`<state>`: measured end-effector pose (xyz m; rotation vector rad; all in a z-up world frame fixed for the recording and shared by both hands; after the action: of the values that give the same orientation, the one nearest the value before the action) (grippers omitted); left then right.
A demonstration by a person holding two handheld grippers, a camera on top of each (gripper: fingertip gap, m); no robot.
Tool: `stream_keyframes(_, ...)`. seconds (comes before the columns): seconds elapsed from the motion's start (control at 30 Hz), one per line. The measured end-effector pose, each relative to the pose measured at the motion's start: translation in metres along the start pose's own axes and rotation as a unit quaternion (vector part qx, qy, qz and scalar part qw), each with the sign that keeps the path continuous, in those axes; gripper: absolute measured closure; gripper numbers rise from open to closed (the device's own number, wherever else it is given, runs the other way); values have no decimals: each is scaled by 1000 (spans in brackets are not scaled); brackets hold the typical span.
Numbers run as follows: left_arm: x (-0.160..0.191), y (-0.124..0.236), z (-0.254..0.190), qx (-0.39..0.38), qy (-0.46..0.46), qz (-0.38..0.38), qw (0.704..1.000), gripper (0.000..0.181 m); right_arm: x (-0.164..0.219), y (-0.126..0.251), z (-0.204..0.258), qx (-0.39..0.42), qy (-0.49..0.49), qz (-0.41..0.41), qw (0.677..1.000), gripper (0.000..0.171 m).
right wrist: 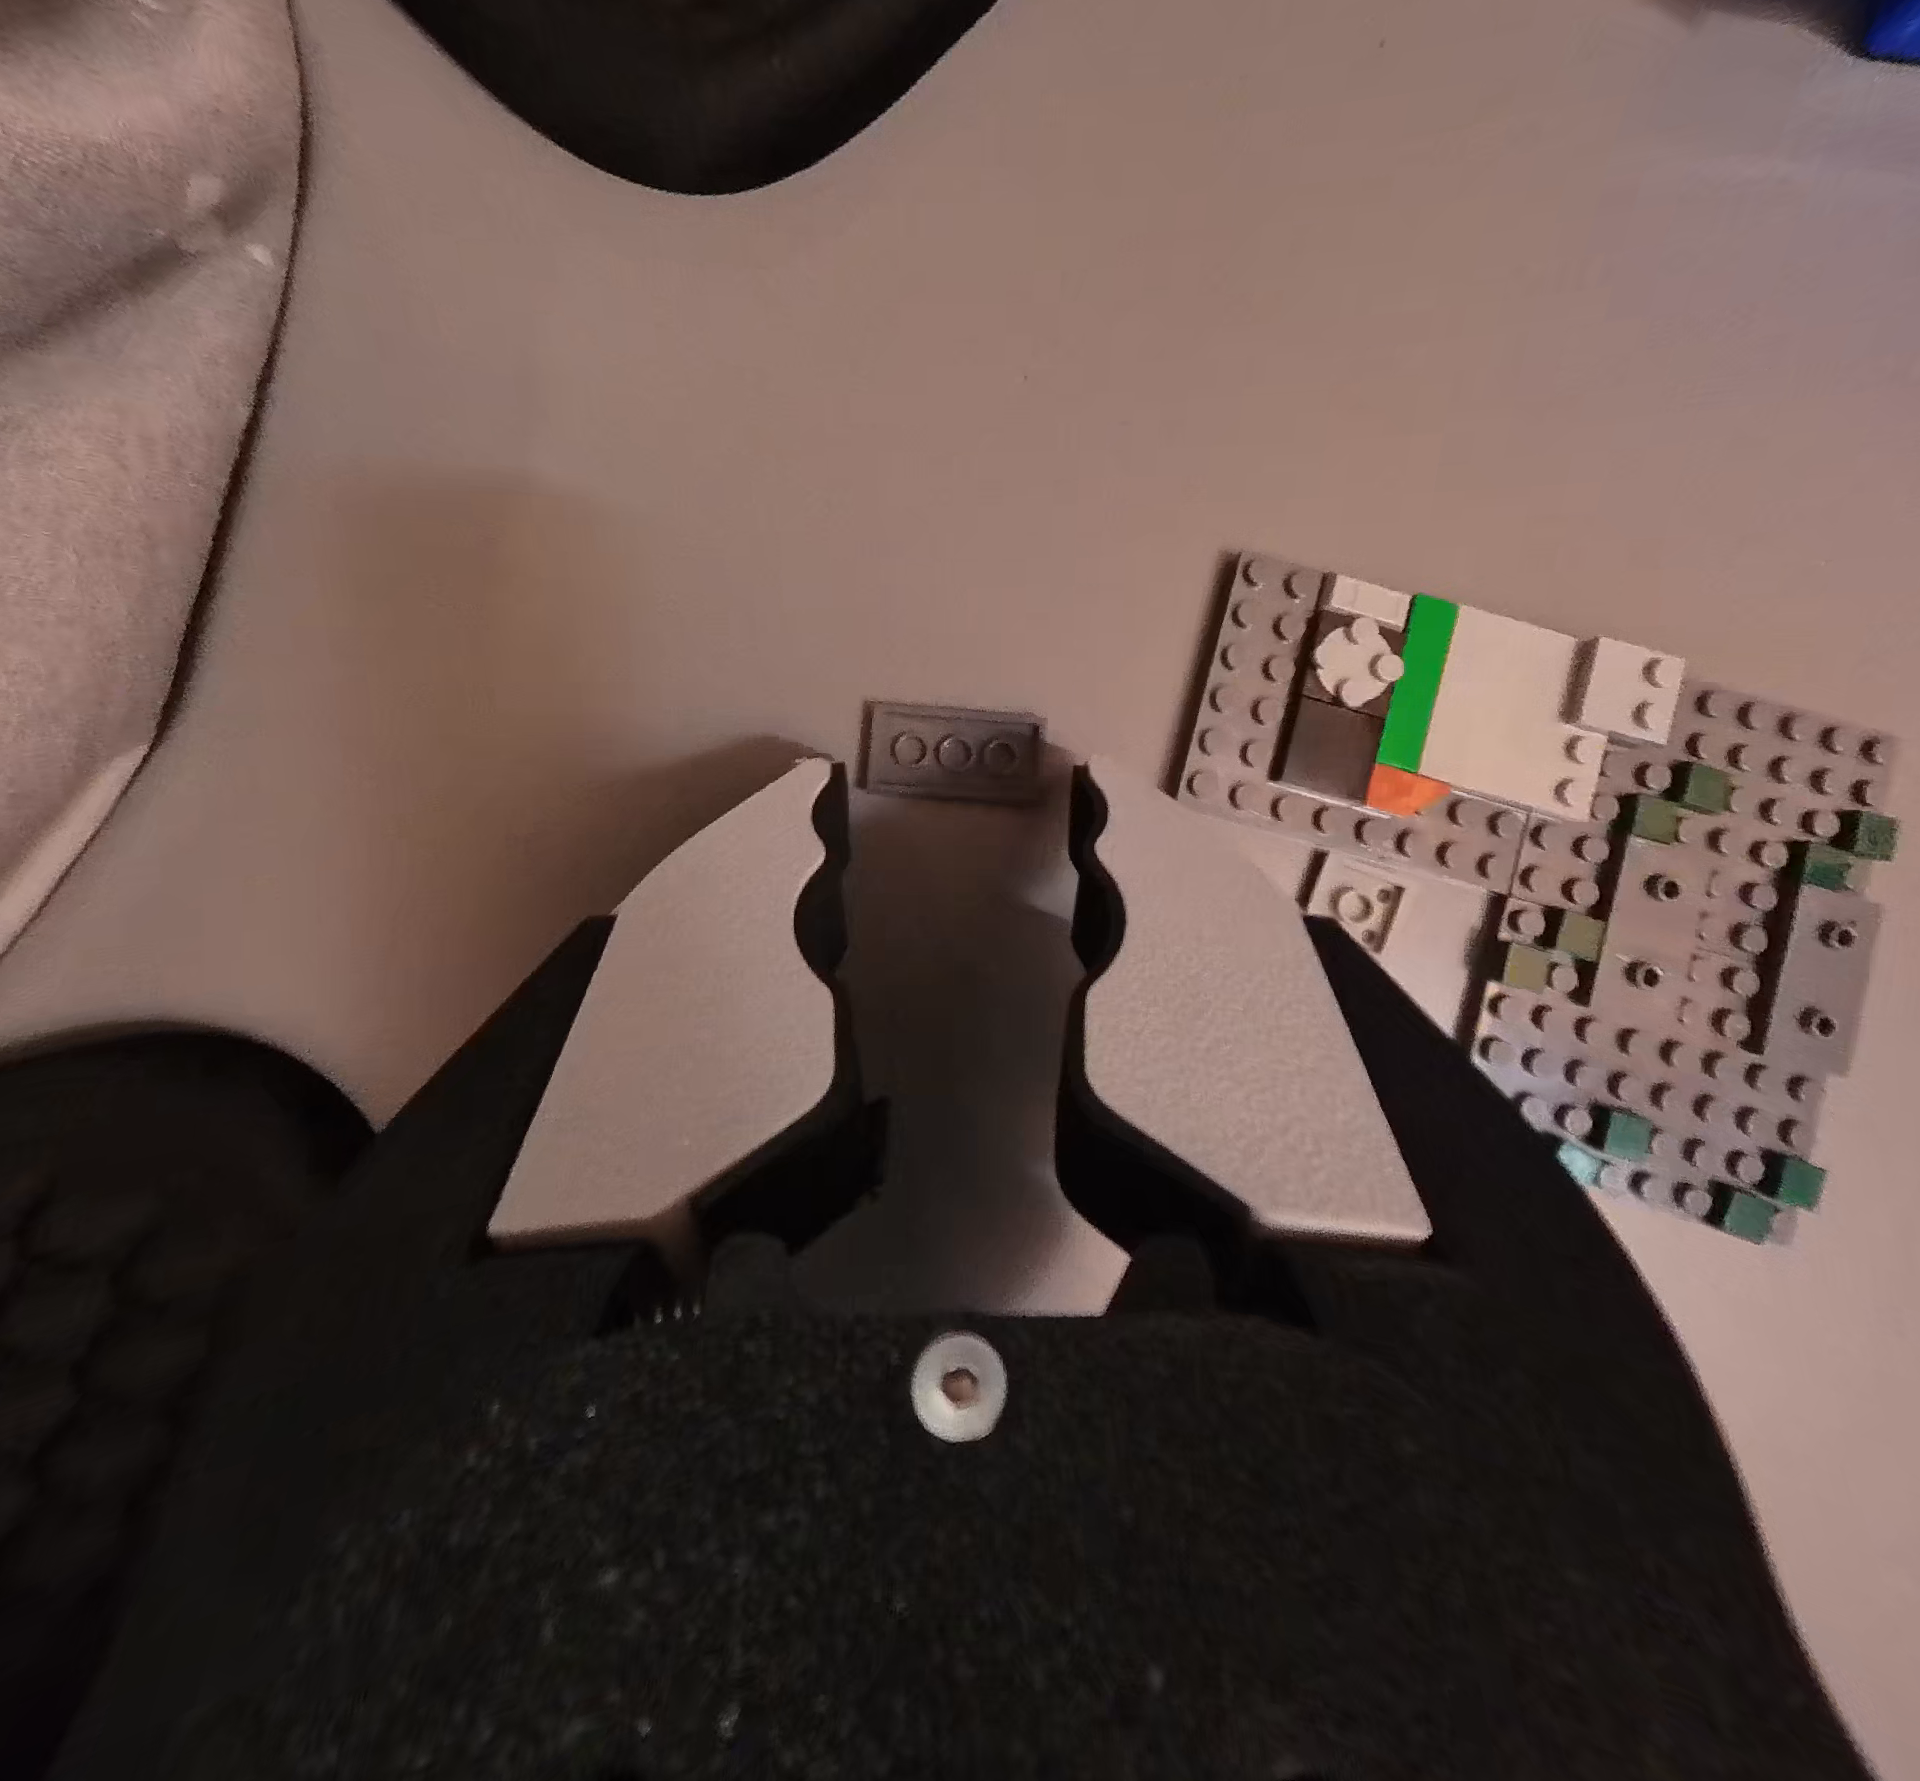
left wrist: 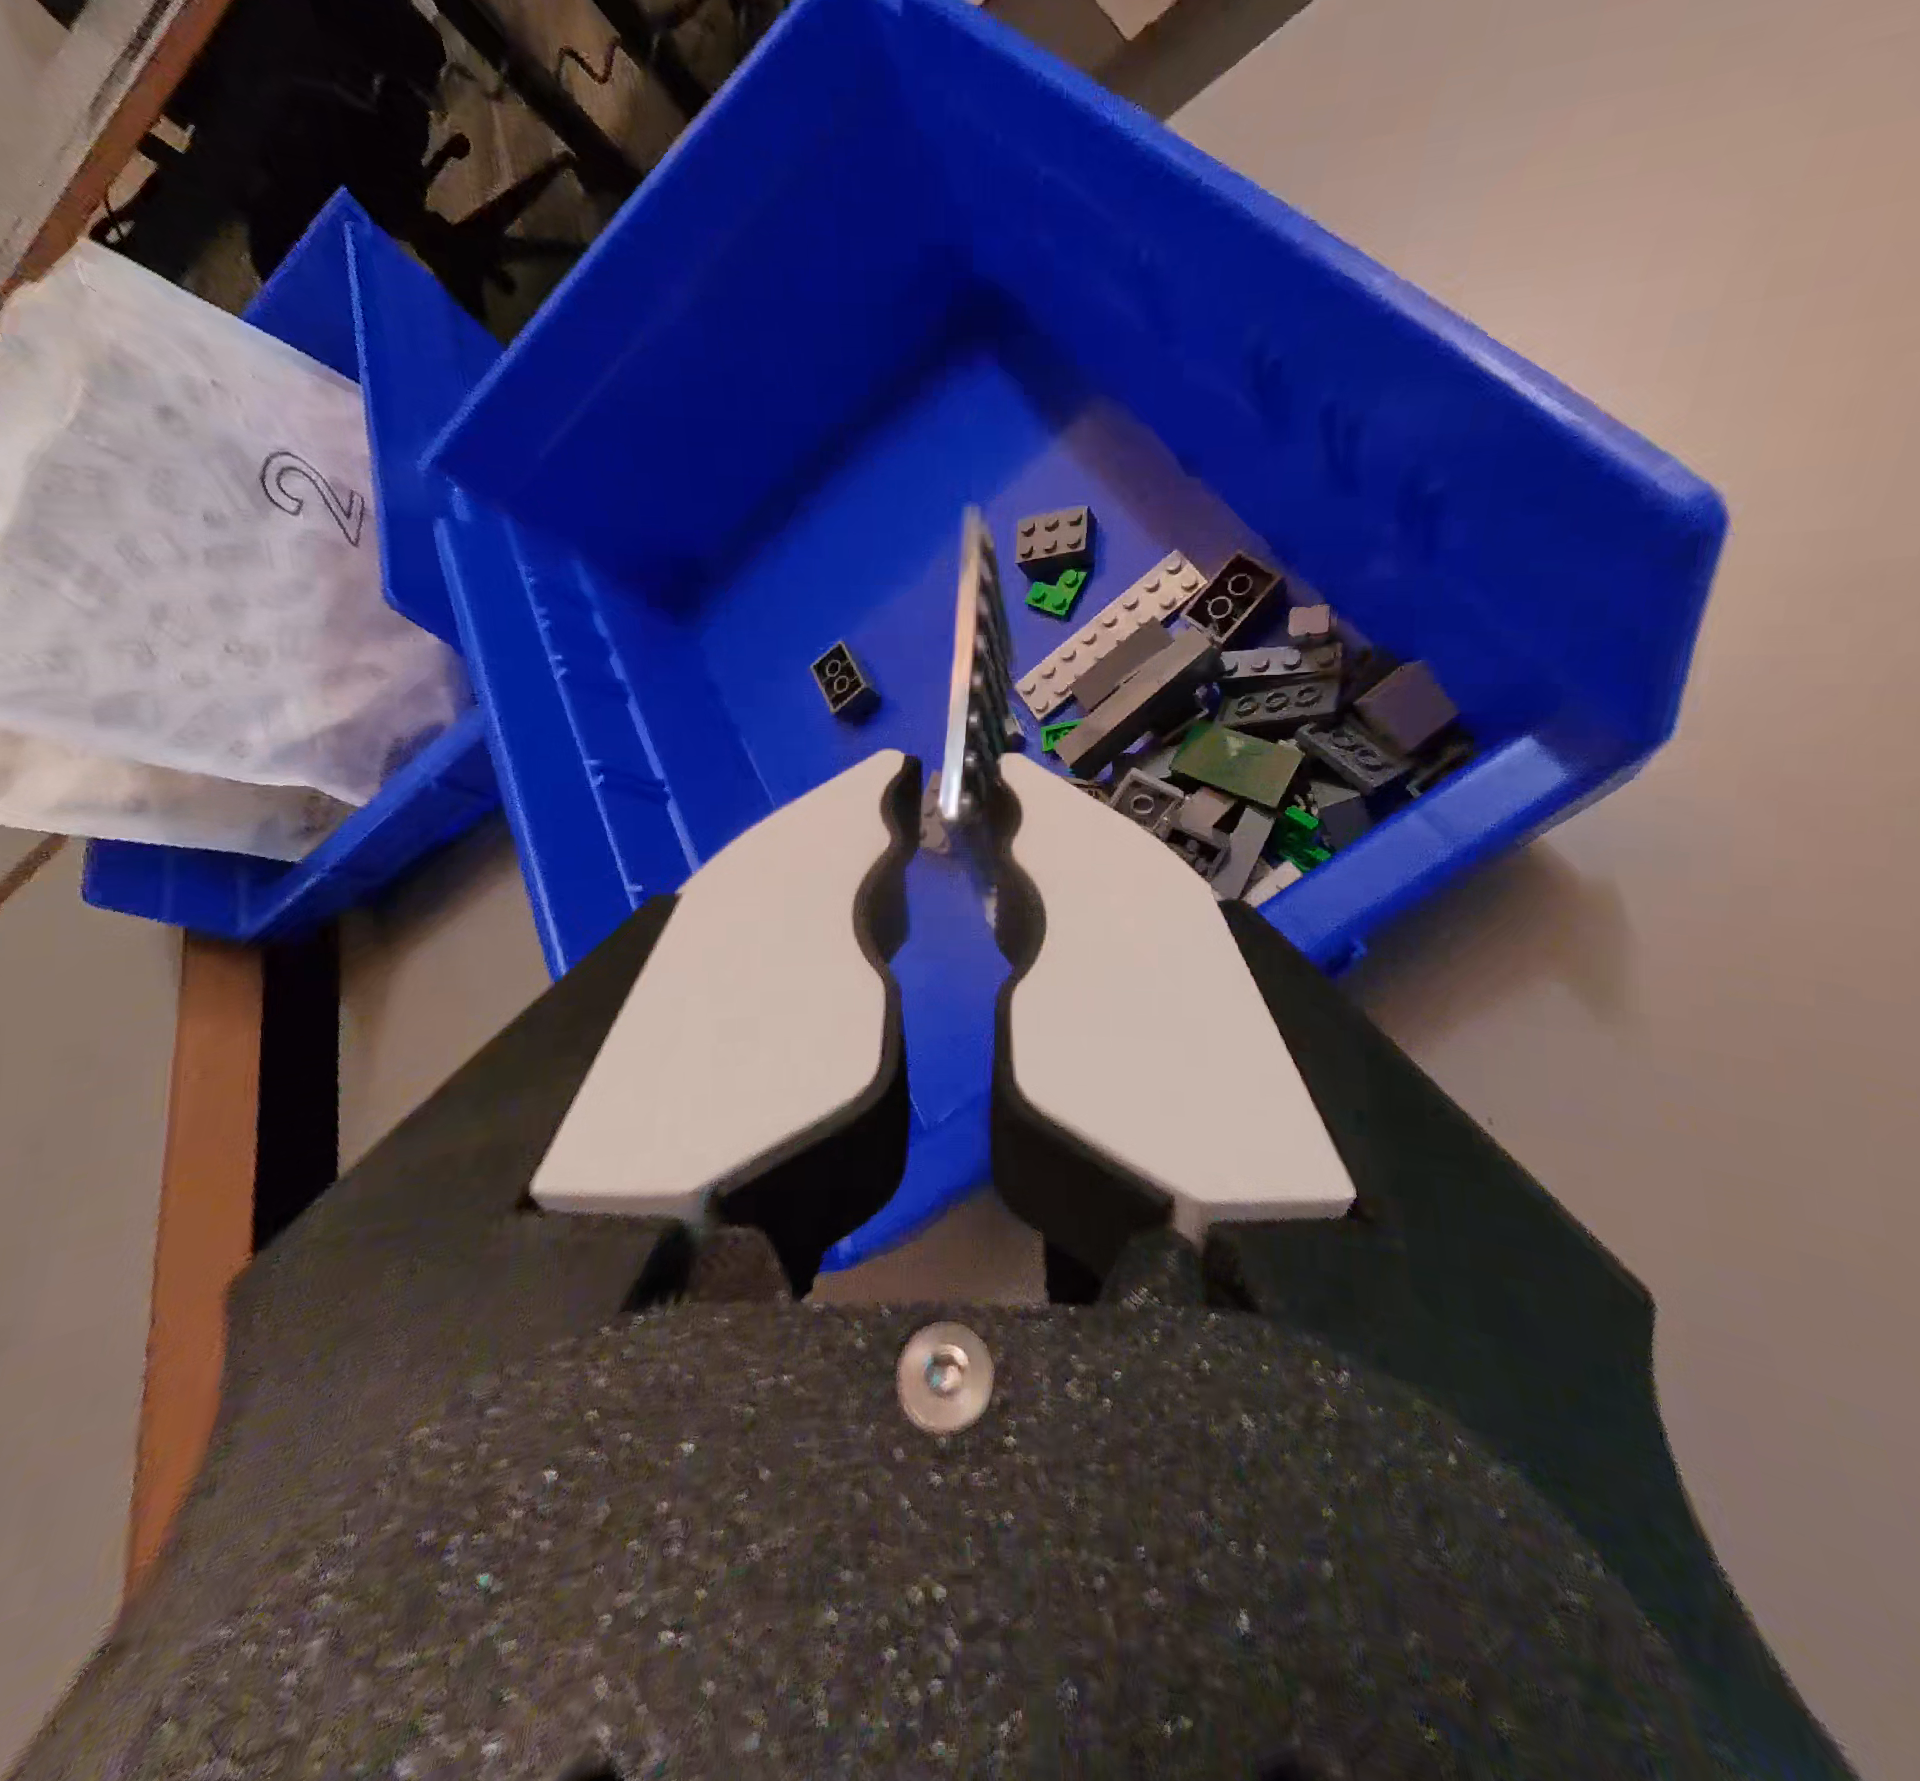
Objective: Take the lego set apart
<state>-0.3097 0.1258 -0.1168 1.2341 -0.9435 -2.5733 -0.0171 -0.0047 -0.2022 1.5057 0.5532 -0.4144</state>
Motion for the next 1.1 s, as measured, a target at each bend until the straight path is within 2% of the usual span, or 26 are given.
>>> stream_keyframes(0.17,-2,-1,-10,16,1,-18,1000,160,1,-3,-1,7,5,-9,1000,139)
stream_keyframes(0.27,-18,18,-31,52,-39,-96,993,160,2,-3,-3,0,2,-25,1000,139)
stream_keyframes(0.33,-27,34,-53,102,-67,-150,981,161,2,0,-5,1,-7,-46,999,139)
stream_keyframes(0.4,-33,49,-79,190,-58,-179,964,161,-1,8,-10,24,-8,-74,997,139)
stream_keyframes(0.53,-40,64,-123,353,27,-190,916,163,-13,26,-16,100,13,-131,986,139)
stream_keyframes(0.73,-44,55,-163,484,163,-151,847,159,-32,40,-15,228,67,-183,954,139)
stream_keyframes(0.9,-48,45,-171,522,246,-124,807,161,-43,46,-9,328,125,-185,918,140)
stream_keyframes(0.97,-50,45,-173,540,257,-125,792,173,-46,44,-7,348,144,-169,911,139)
stream_keyframes(1.03,-51,45,-172,532,242,-134,800,178,-46,43,-7,370,160,-155,902,139)
stream_keyframes(1.1,-51,44,-165,498,218,-139,828,178,-43,43,-11,368,148,-134,908,141)
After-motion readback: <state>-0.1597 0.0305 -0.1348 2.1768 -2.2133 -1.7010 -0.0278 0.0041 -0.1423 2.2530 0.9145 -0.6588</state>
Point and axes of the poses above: each gripper's, where its closed fingertips meet, y back along the fingers, x out of its underside, z = x × y across the jaws, the point moved 8 cm from there along y, back along the fingers
